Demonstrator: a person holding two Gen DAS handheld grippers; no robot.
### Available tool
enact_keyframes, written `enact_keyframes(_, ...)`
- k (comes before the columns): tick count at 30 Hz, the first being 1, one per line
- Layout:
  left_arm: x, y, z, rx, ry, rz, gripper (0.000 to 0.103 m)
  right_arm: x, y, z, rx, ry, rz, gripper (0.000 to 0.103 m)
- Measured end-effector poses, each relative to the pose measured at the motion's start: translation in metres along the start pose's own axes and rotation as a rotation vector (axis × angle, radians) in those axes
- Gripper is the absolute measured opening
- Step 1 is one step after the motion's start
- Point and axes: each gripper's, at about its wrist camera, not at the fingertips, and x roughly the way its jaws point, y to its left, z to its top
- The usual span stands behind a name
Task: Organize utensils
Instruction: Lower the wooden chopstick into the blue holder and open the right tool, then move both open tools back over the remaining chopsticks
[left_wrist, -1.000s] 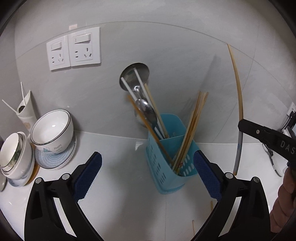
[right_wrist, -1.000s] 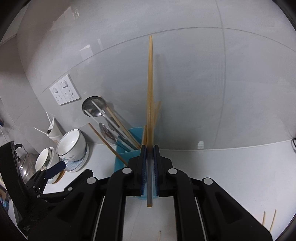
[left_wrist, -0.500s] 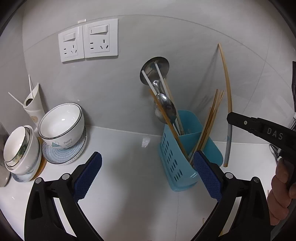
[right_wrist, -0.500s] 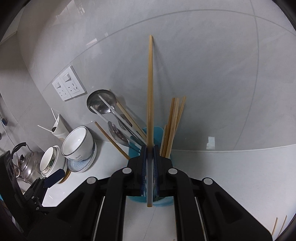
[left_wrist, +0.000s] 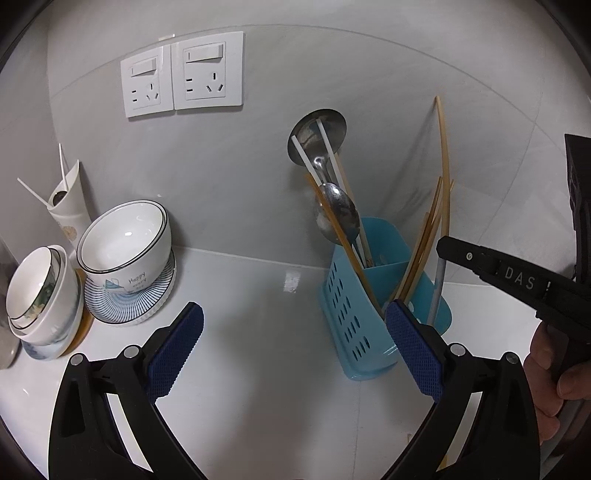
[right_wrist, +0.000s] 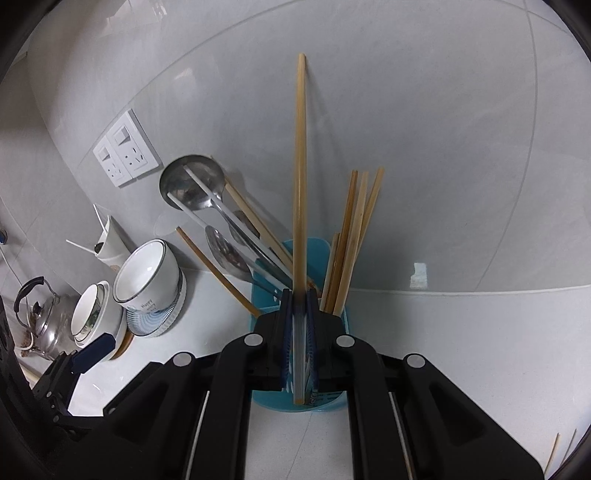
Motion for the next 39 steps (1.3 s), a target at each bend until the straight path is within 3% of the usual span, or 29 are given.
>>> enact_keyframes(3, 0.001, 0.001, 0.000, -0.001, 0.000, 0.001, 0.097, 0.000, 0.002, -0.002, -0.014, 0.001, -0.018, 0.012)
enact_keyframes(7, 0.001, 0.001, 0.000, -0.002, 0.004, 0.002, 0.097, -0.005, 0.003, -0.004, -0.031, -0.007, -0.039, 0.040)
enact_keyframes(13, -0.001, -0.003, -0.002, -0.001, 0.009, -0.003, 0.097, -0.029, -0.003, -0.015, -0.067, -0.042, -0.101, 0.074)
enact_keyframes(18, -0.007, -0.010, -0.007, 0.011, 0.017, -0.016, 0.097, -0.050, -0.023, -0.029, -0.058, -0.048, -0.147, 0.090)
enact_keyframes(25, -0.014, -0.028, -0.025, 0.046, 0.072, -0.047, 0.097, -0.085, -0.059, -0.062, -0.048, -0.040, -0.245, 0.094)
enact_keyframes(39, -0.021, -0.068, -0.089, 0.105, 0.212, -0.088, 0.097, -0.122, -0.125, -0.139, 0.030, 0.079, -0.380, 0.093)
